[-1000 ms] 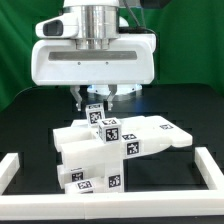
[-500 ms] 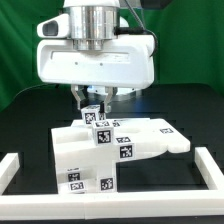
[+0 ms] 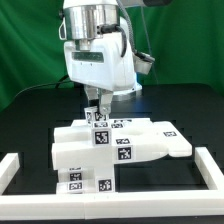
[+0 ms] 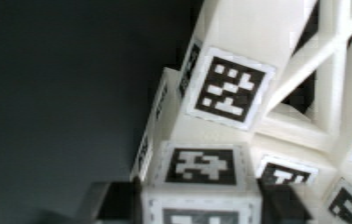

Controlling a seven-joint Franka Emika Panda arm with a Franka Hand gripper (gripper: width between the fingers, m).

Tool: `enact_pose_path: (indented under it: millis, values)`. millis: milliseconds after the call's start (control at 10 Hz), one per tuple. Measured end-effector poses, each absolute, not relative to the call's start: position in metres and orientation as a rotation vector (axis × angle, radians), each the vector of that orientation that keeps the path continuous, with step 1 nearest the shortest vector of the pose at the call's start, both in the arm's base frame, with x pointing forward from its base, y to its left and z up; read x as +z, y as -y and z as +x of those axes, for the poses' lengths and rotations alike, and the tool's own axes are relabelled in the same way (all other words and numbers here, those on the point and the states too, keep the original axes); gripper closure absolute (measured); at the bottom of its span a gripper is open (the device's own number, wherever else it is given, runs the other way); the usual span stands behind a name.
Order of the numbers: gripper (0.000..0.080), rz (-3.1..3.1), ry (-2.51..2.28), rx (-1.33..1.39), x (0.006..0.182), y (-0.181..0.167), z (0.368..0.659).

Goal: Assemble chair

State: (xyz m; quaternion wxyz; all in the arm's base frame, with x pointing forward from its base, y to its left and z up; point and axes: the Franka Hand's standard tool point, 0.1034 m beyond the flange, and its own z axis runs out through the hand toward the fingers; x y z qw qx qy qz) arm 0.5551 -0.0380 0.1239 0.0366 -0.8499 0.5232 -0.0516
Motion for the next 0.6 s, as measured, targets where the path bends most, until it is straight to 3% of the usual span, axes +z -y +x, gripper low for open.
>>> enact_pose_path:
  millis: [100, 200, 400, 600]
  values:
    - [0.0258, -2.624, -1.584, -0.159, 0.1239, 0.0379, 0.5551]
    - [0.0258, -2.667, -1.522, -0.155, 0.1239, 0.0385, 0.5548]
    - [0.0156, -2.951, -0.929, -0.124, 0.1261, 0.0443, 0.5603]
    - [0.0151, -3.046, -0.618, -0.119, 0.1223, 0.0431, 0.5573]
